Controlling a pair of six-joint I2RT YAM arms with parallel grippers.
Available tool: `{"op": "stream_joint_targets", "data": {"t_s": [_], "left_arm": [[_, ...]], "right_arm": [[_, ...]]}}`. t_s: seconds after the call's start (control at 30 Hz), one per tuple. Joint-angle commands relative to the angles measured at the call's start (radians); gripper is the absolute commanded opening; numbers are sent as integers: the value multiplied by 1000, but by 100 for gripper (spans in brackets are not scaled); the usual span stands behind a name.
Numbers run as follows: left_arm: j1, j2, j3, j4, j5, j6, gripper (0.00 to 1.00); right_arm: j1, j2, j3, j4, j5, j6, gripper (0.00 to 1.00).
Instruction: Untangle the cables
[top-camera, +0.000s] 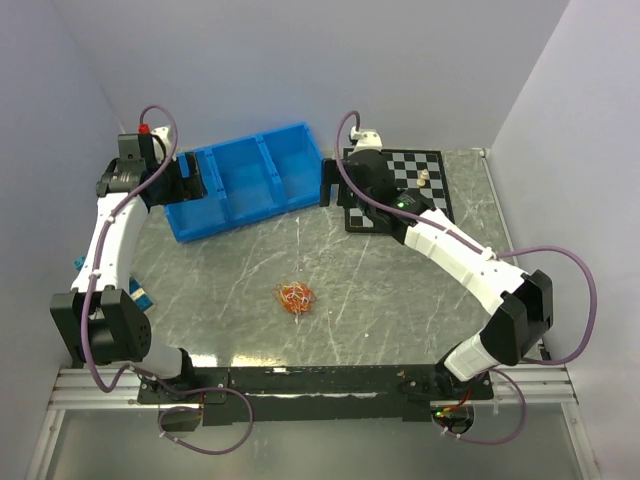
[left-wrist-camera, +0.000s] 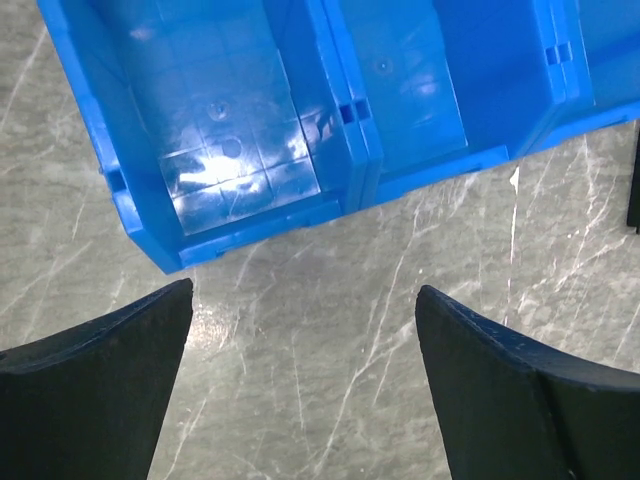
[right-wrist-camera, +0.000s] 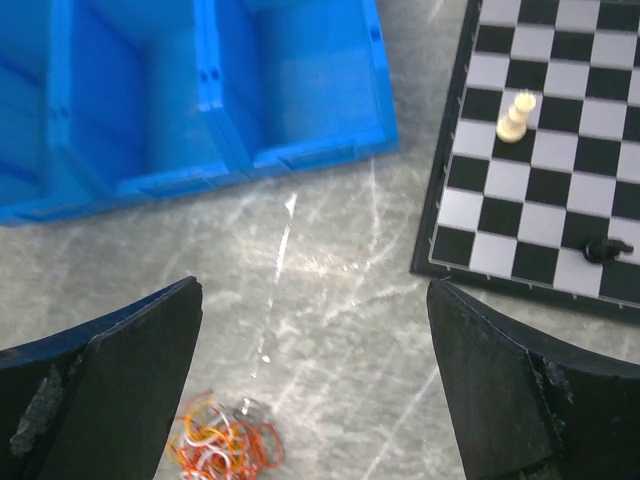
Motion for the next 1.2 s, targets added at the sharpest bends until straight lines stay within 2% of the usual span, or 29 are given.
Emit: {"op": "stream_joint_targets", "data": {"t_s": [0.0,0.27,0.43,0.53,0.9,0.97,1.0,1.07,1.17], "left_arm": [[-14,-26,-11,60,-37,-17,97],[-1,136,54,57,-206,-123,97],[5,218,101,88,-309,-92,97],[26,253,127,102,-323,-96,97],[63,310,35,229,-389,-69,98],[65,339,35,237,-397,-52,92],[66,353,35,244,-401,-44,86],[66,383,38,257,-409,-34,71],[68,403,29,286,-403,-20,42]], "right_arm": [[11,6,-33,4,9,-9,100],[25,26,-88,10,34,8,100],[36,-2,-151,43,11,19,100],[52,-6,-189,66,9,24,99],[100,33,-235,102,-31,53,94],[100,38,-240,106,-23,56,93],[100,37,-242,109,-20,54,92],[100,35,-240,109,-14,51,92],[100,29,-242,102,-4,48,91]]}}
